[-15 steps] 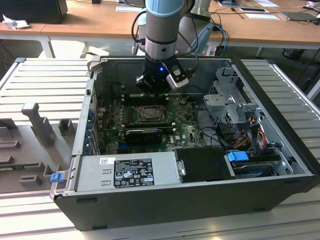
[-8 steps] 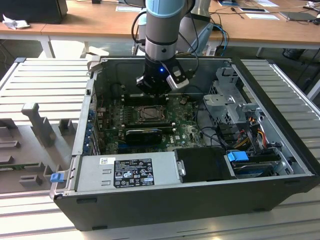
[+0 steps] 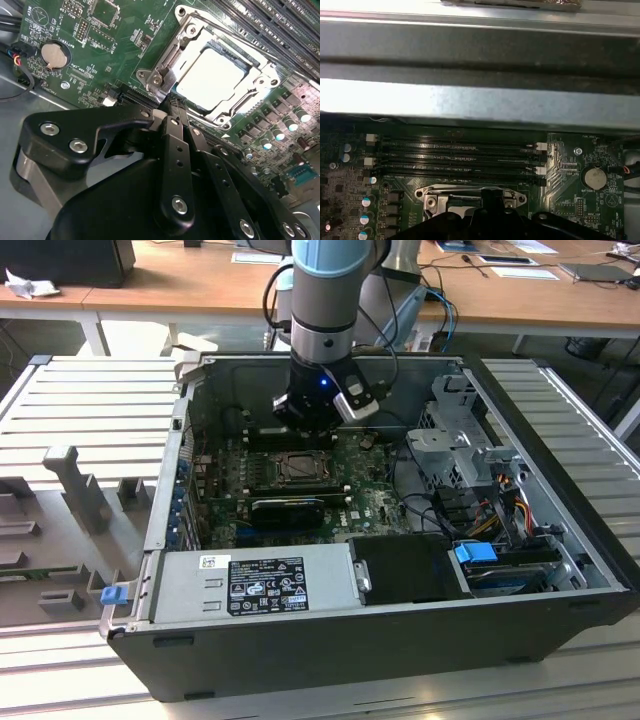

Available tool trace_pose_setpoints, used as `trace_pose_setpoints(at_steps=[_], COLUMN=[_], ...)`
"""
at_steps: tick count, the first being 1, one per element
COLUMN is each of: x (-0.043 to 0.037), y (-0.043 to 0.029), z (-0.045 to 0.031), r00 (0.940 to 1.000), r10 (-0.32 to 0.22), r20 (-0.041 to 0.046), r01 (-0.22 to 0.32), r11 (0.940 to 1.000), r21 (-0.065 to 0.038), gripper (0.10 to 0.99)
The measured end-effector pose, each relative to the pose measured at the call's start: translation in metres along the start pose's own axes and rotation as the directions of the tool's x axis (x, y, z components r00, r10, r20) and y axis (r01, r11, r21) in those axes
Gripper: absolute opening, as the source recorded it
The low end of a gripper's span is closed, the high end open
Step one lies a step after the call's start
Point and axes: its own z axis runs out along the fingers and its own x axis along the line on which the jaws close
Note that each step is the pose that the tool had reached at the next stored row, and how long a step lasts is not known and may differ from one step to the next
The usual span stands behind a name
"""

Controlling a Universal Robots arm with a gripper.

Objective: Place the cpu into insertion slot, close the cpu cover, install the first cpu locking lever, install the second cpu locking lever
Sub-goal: 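Install the second cpu locking lever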

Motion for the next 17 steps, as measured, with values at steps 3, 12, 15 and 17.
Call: trace_pose_setpoints(at_steps=[3,12,15,17], x=[0.0001,0.0001,0.0002,0.0002], y=[-0.0018,-0.0026,-0.0048,-0.0055], z=[-0.0004,-0.0113,-0.0116,-0.0117], r00=[1.0,1.0,1.0,1.0], r10=[0.0,0.0,0.0,0.0], r20=[0.0,-0.0001,-0.0001,-0.0001], r01=[0.0,0.0,0.0,0.0], r11=[1.0,1.0,1.0,1.0], r21=[0.0,0.003,0.003,0.003], gripper=[0.106,0.106,0.106,0.106])
